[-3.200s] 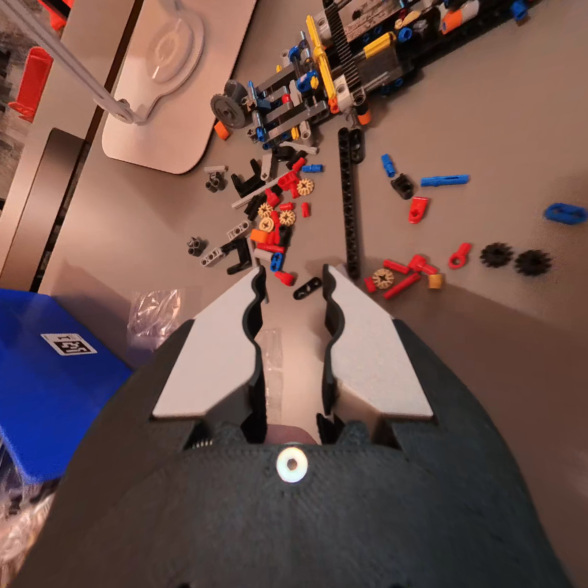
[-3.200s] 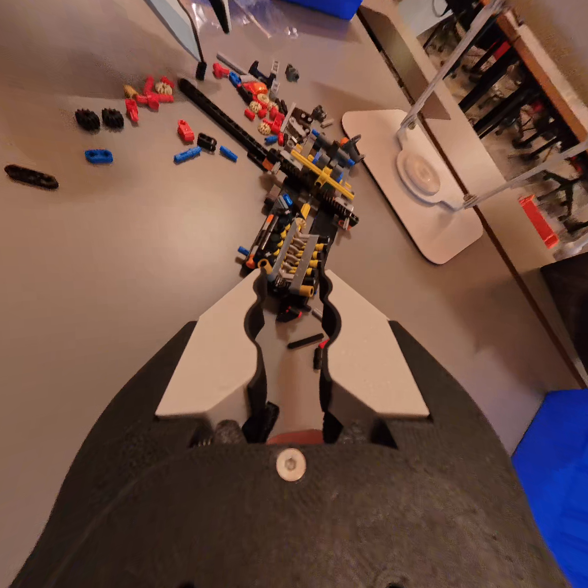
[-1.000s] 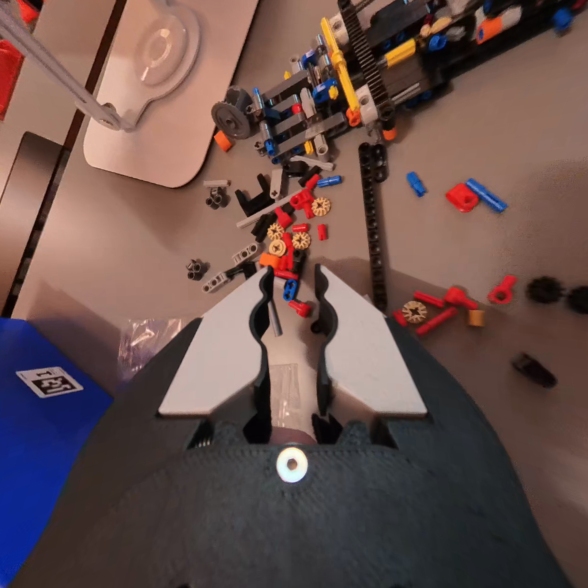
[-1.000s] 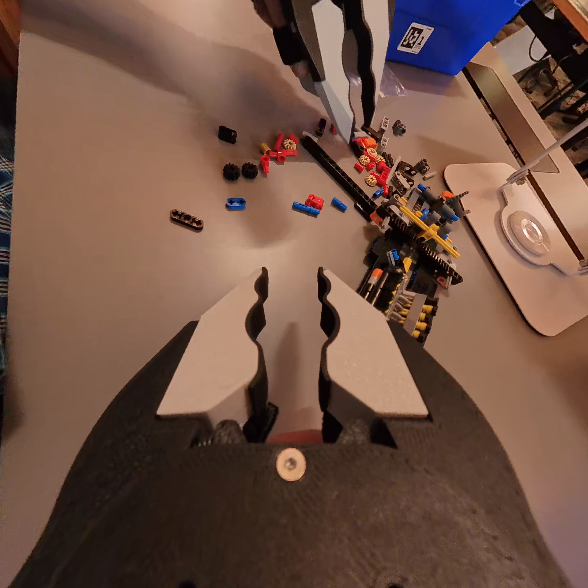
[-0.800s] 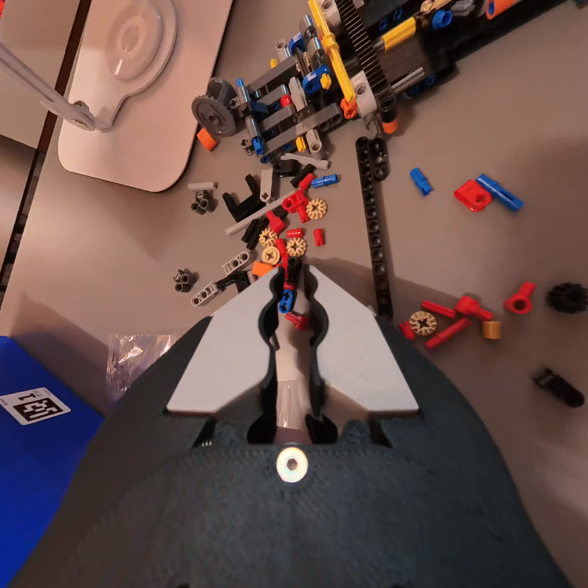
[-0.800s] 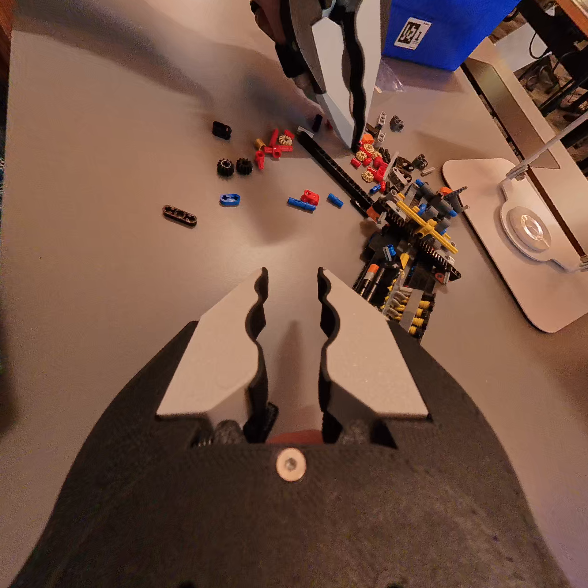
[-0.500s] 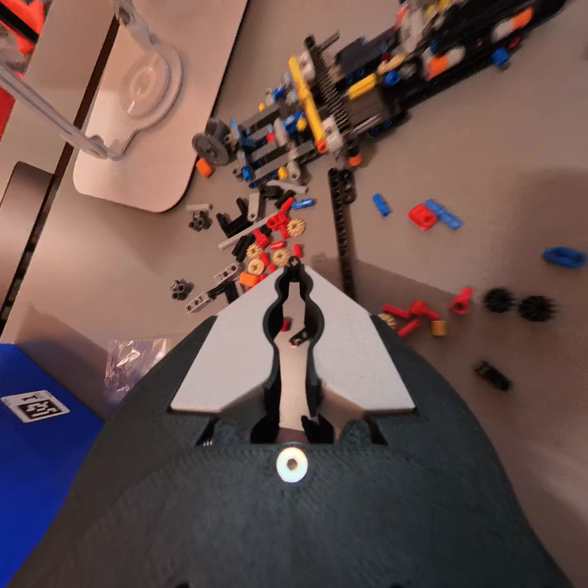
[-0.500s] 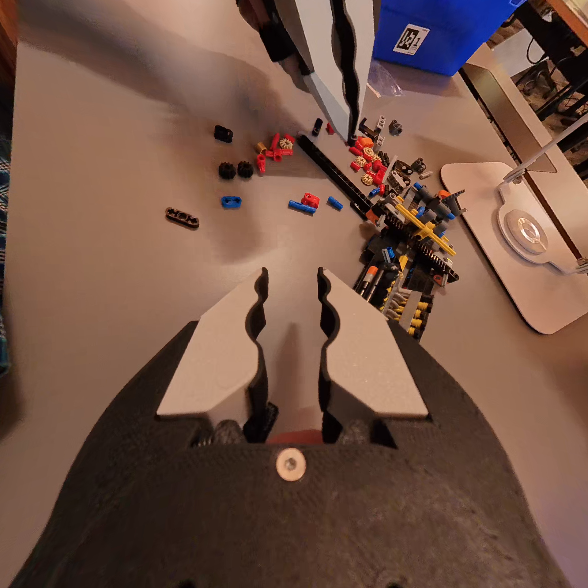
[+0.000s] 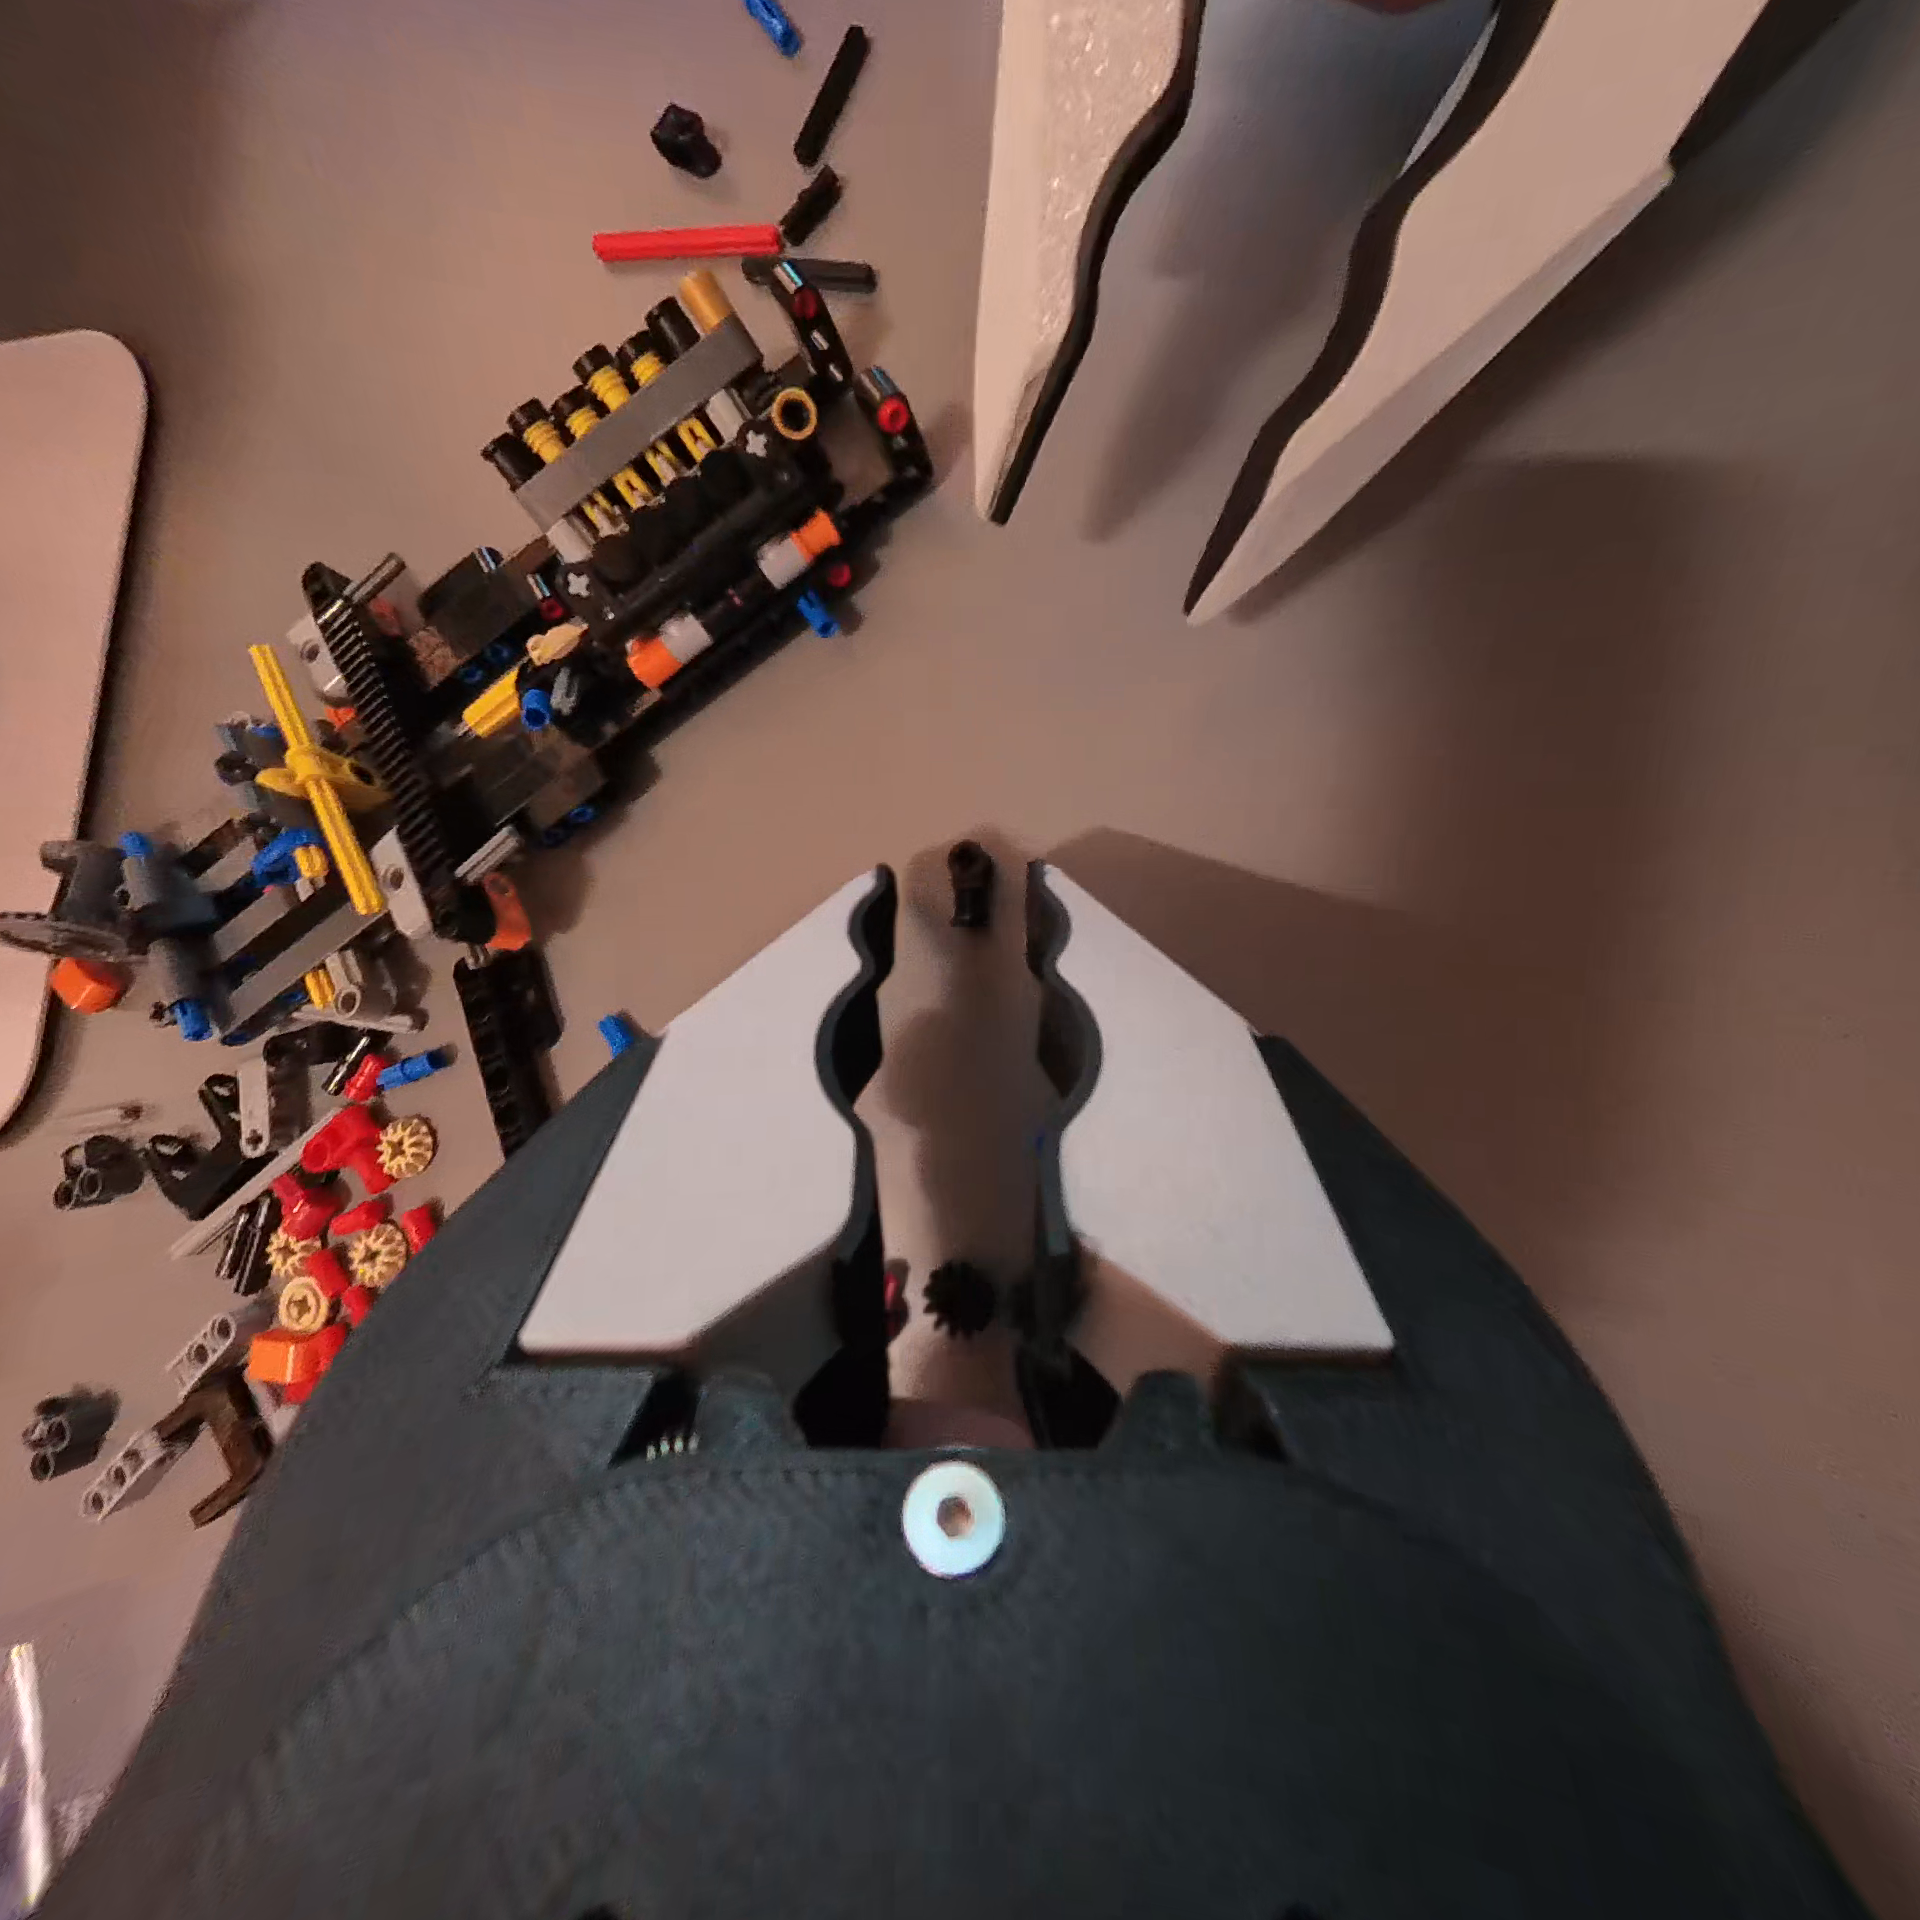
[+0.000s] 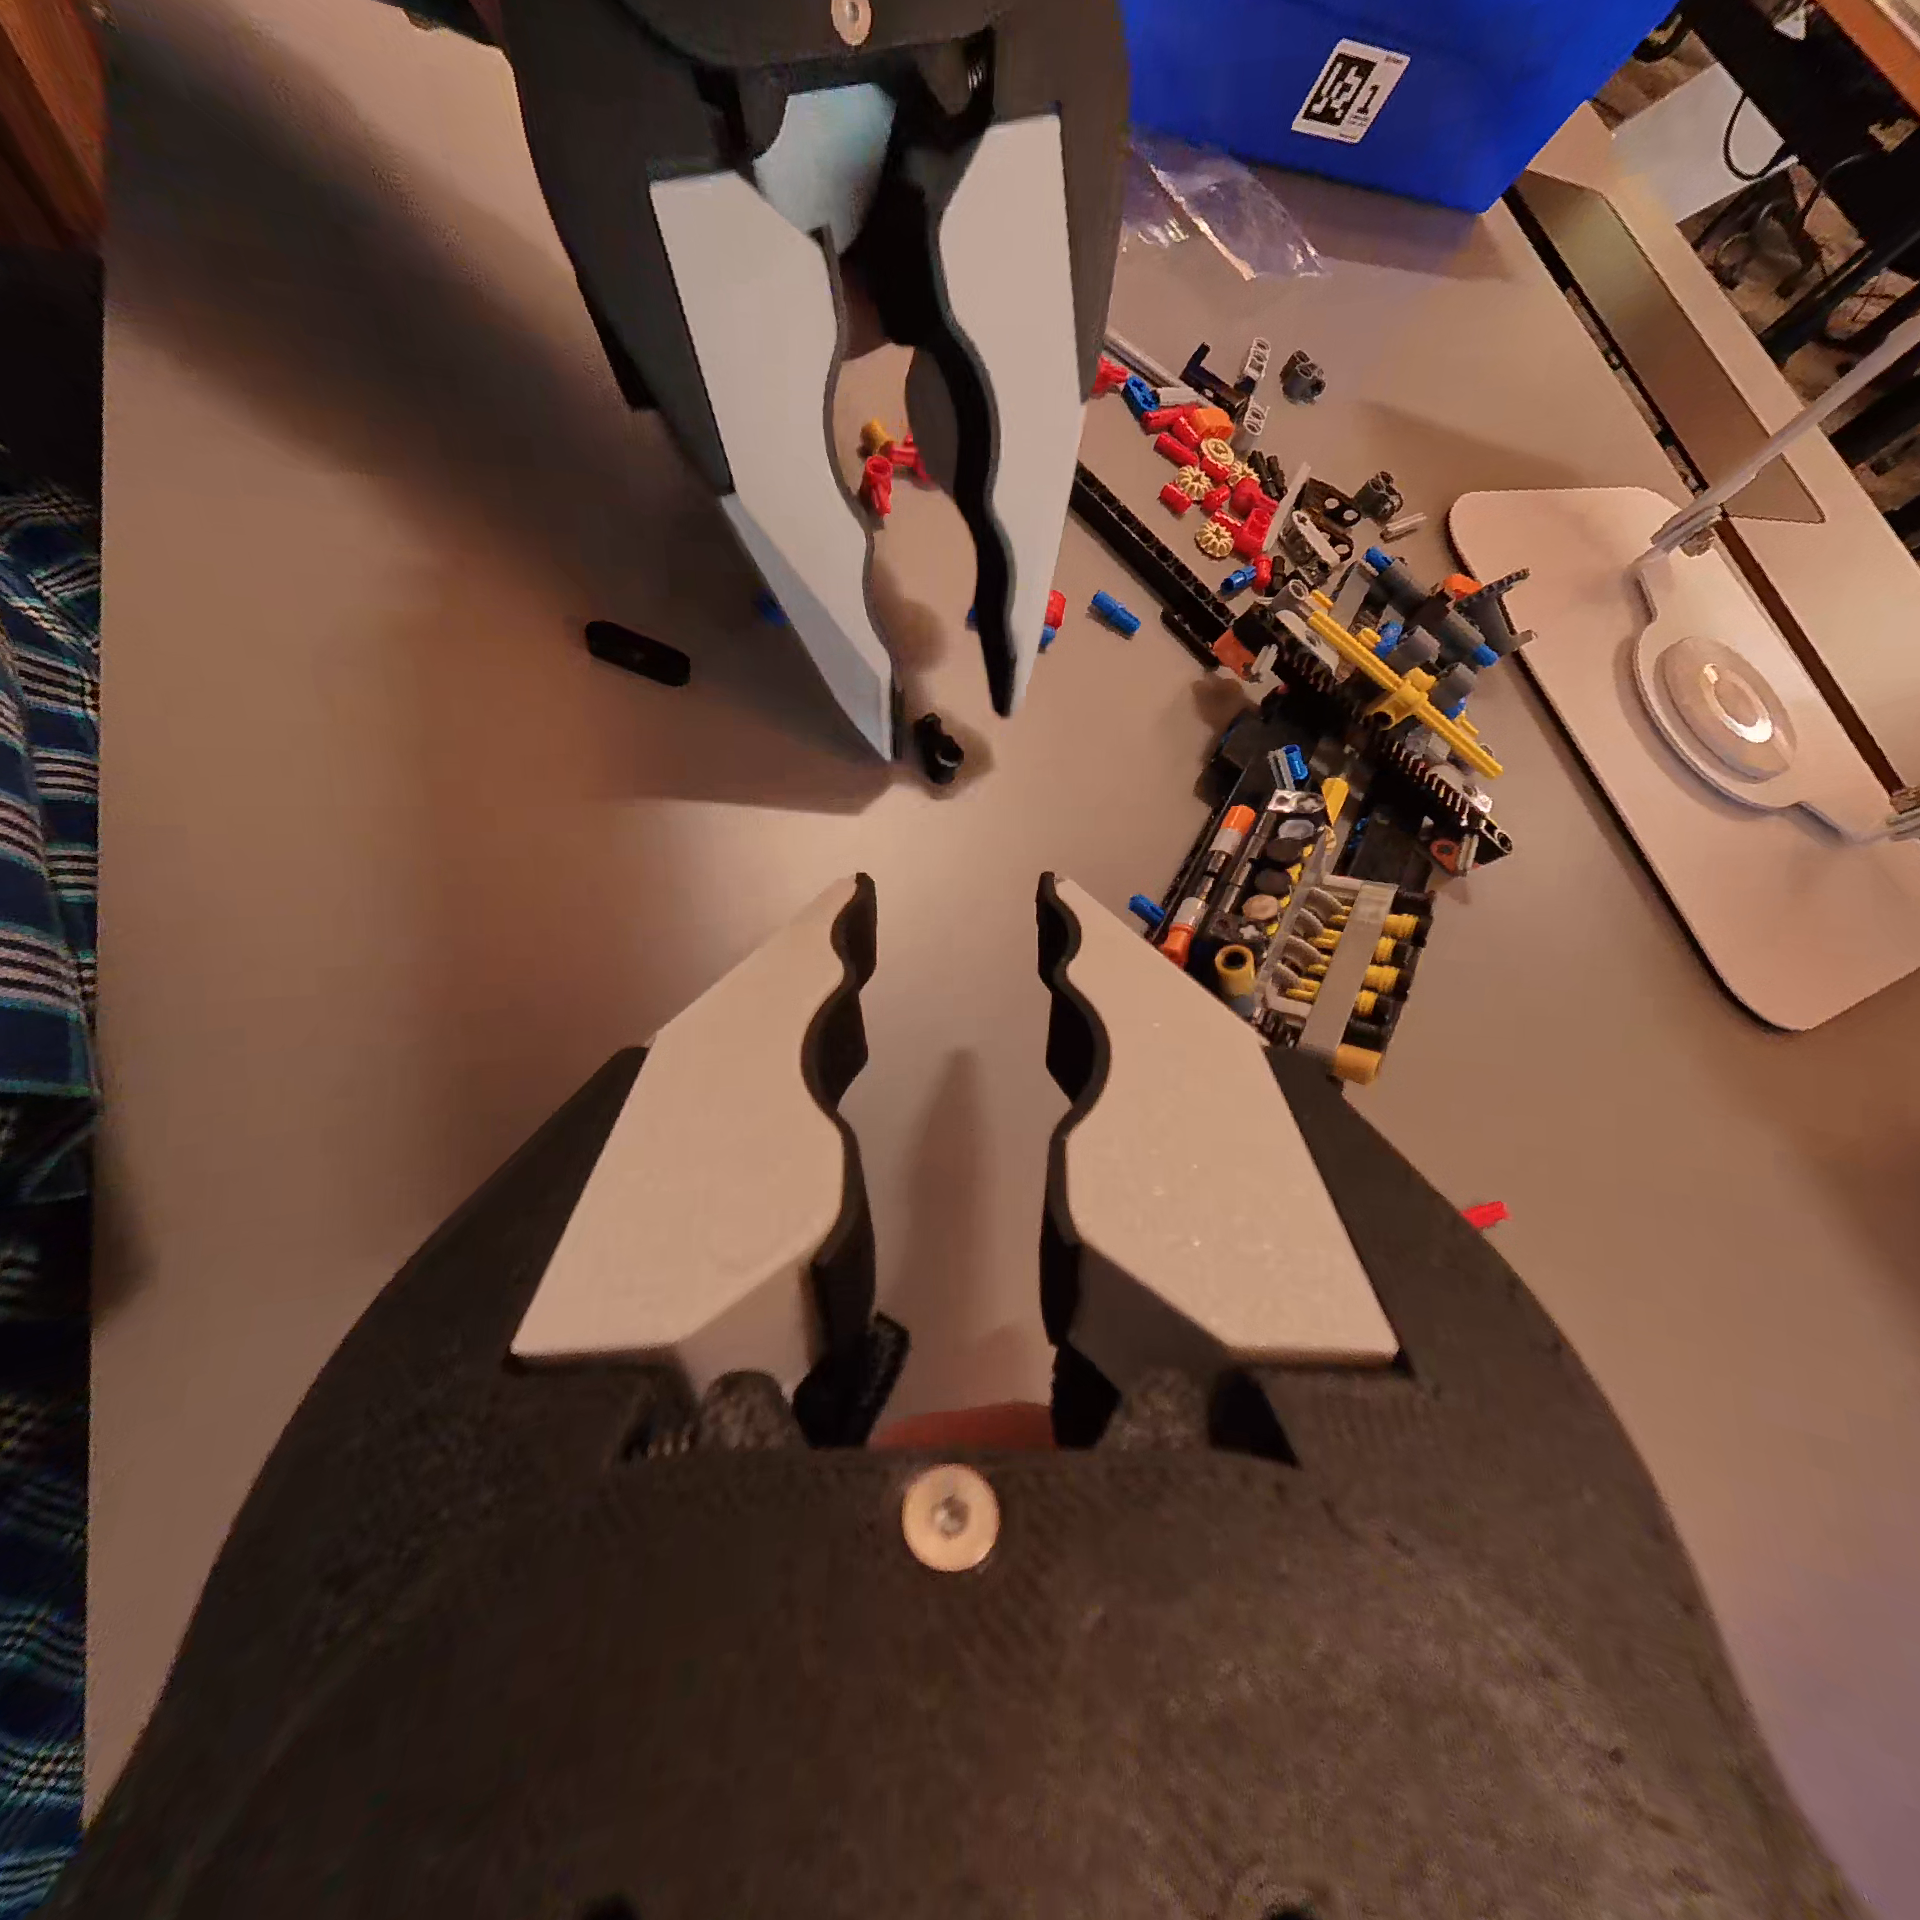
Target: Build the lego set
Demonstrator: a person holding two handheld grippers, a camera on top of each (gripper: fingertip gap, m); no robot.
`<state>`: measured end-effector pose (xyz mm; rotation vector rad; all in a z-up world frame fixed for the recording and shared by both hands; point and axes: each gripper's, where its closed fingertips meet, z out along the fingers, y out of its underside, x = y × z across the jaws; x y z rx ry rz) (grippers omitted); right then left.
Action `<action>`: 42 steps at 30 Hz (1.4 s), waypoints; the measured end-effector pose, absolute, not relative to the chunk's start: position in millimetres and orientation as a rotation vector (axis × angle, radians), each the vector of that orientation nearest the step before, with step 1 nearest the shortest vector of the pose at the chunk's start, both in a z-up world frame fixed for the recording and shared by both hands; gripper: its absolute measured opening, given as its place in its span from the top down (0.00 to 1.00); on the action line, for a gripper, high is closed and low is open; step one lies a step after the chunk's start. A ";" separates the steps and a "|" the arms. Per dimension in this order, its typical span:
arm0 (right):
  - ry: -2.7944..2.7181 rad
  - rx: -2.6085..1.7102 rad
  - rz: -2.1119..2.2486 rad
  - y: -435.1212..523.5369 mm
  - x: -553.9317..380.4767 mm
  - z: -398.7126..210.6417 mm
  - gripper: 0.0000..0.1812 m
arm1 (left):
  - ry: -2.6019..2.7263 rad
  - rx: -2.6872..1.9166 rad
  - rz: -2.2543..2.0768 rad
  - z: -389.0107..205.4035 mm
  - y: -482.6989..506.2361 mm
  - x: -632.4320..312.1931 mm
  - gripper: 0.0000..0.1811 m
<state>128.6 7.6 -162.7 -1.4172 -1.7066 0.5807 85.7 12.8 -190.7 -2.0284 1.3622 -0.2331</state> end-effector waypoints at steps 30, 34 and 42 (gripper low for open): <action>-1.678 -1.440 0.630 15.3 135.8 -172.4 0.84 | 1.376 -2.192 0.124 -194.0 125.5 -58.5 0.99; -1.676 -1.440 0.629 15.6 136.5 -172.1 0.84 | 1.346 -2.194 0.104 -193.3 124.0 -59.2 1.00; -1.685 -1.438 0.625 14.8 136.5 -173.3 0.84 | 1.323 -2.224 0.033 -194.8 119.8 -57.2 0.99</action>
